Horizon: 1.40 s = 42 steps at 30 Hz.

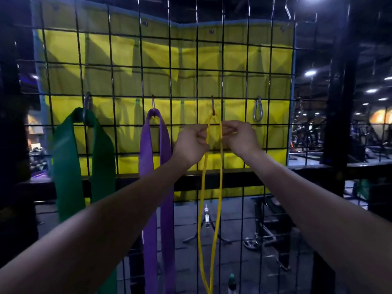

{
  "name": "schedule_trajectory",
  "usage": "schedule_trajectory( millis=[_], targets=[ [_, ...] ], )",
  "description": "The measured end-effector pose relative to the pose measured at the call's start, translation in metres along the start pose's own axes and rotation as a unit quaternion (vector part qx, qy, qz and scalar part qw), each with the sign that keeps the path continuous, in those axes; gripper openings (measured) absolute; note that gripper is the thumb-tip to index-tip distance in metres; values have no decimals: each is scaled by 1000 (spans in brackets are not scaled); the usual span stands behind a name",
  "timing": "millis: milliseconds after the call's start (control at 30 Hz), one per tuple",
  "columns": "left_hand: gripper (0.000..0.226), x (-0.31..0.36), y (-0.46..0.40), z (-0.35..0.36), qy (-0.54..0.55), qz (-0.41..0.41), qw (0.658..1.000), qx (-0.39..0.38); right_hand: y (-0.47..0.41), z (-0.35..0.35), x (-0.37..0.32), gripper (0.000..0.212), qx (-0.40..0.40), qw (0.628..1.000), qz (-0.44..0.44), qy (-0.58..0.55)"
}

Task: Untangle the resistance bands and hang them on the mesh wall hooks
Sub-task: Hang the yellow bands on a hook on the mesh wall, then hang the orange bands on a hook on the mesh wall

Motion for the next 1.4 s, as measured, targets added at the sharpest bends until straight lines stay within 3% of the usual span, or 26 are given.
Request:
schedule_trajectory(
  millis=[167,267,400,700,900,1033,1233,1400],
  targets=[
    [51,-6,24,3,-5,10,1000,-14,23,-1,7,44,-2,1000,16,27],
    [48,-6,49,7,-46,65,997,5,50,-9,20,46,5,997,47,62],
    [43,-8,89,34,-28,102,994,-38,104,-23,49,42,16,989,100,106],
    [40,-35,202,121,4,10,972,-233,239,-46,123,34,-34,954,243,170],
    [43,-52,294,194,31,-84,933,-347,333,-71,182,39,-78,921,338,178],
    [31,-64,365,258,49,-135,914,-380,407,-87,223,36,-95,896,396,176],
    [45,-97,472,329,1,-137,860,-491,514,-94,302,34,-147,854,465,180],
    [49,-153,548,367,-49,-216,835,-503,591,-75,369,41,-187,805,536,173]
  ],
)
Point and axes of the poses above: each hand's wrist, its own y-axis away from the middle knuckle, its own z-axis out of the palm, x = y × z, the point moved 3 cm from there along -y, towards the middle knuckle
